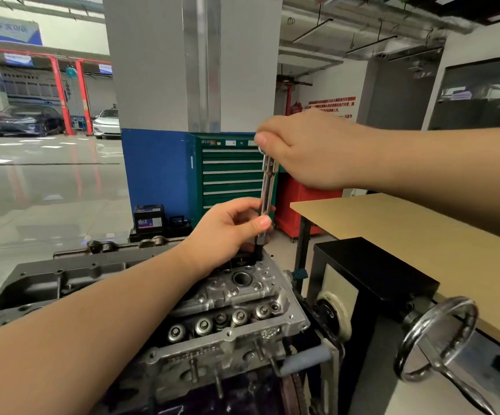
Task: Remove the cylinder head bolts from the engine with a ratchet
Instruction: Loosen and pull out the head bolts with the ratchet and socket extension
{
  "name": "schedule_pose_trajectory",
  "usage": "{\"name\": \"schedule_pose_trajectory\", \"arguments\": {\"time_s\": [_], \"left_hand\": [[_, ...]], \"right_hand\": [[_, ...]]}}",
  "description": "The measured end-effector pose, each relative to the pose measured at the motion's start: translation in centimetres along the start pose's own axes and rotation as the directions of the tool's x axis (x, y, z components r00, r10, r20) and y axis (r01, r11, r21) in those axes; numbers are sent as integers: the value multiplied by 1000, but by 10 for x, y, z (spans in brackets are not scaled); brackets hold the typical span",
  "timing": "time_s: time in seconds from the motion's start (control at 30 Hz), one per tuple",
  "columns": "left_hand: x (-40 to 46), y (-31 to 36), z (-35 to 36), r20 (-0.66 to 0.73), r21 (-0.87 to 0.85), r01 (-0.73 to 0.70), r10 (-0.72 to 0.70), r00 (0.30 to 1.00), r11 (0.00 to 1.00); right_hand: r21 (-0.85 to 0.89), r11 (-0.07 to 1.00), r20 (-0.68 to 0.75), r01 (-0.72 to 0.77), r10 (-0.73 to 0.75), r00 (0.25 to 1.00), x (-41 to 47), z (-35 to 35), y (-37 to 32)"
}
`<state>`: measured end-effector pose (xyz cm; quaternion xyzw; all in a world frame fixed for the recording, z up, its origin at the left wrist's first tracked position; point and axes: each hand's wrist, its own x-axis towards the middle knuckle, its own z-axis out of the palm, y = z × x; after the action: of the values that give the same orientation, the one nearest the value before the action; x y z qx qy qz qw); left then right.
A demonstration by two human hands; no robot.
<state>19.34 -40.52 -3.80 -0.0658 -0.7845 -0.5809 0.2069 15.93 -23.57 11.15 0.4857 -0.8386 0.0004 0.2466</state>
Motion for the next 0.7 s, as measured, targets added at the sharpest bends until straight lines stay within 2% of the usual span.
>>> {"name": "schedule_pose_trajectory", "arguments": {"time_s": [0.07,0.13,0.23,0.3,0.4,0.47,0.53,0.6,0.67,0.7], "left_hand": [[0,0,1,1,25,-4,4,1000,1000],[0,-1,1,-3,39,-5,5,1000,999],[-1,-3,-2,-3,16,-5,5,1000,1000],[-3,-3,-3,9,-22,3,-3,1000,1000],[-2,-1,-1,43,-36,3,-1,999,999],[0,0,1,50,-40,5,-3,999,999],[0,0,2,47,-67,17,-14,999,998],[0,-2,1,55,-44,0,2,998,999],[1,-4,2,44,42,-26,24,999,999],[2,-4,2,20,87,-28,26,999,996]], "right_hand": [[-106,994,-13,-10,9,1000,0,-1,-2],[-126,990,-79,-70,61,995,5,2,-3],[-242,968,-173,-60,18,985,12,14,-2],[-181,983,-273,4,-54,960,14,19,7],[34,973,-187,229,-219,958,14,21,34],[241,950,-77,200,-187,979,10,24,52],[324,935,-4,142,-148,989,7,27,60],[267,955,0,128,-133,991,7,29,61],[73,996,-71,47,-42,997,10,30,52],[-65,998,-150,-25,15,989,12,32,45]]}}
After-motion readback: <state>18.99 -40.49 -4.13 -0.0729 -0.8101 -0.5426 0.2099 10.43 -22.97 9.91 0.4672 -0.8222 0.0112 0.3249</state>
